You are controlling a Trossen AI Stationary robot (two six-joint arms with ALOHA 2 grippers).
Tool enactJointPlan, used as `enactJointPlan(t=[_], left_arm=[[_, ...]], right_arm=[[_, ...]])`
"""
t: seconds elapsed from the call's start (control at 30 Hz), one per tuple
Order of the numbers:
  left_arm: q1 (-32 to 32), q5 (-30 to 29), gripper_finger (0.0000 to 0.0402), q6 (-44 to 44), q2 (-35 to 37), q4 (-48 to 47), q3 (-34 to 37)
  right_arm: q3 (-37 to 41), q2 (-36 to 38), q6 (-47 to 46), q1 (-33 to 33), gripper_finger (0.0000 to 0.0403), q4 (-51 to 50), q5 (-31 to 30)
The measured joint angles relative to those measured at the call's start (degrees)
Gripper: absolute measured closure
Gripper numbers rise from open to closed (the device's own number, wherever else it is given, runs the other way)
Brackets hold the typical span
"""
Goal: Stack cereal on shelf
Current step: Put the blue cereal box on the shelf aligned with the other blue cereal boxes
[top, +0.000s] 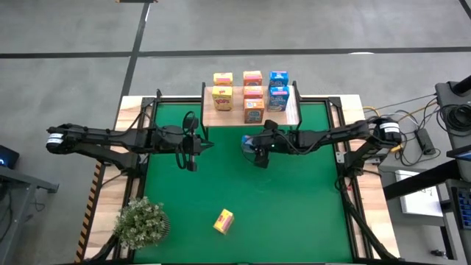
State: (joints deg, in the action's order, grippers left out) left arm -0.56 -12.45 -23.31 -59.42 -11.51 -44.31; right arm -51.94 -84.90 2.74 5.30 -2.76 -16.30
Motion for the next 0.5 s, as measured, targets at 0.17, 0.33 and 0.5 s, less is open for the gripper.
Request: enactJointPlan(t=[0.17,0.33,0.5], left_arm=[[0.0,0.0,0.0402,0.0,0.0,0.0,0.0],[0.0,0.0,0.0402,0.0,0.0,0.1,0.0],[0.0,0.0,0.0402,0.0,0.0,1.0,0.0]], right_arm=[[0.0,3.7,-1.4,0.0,0.022,-0.8,6.2],[-2.1,10.7,-3.2,0.0,0.022,-9.4,13.5],[-8.2,17.7,-1.8,0.3,0.022,-24.3,14.4]])
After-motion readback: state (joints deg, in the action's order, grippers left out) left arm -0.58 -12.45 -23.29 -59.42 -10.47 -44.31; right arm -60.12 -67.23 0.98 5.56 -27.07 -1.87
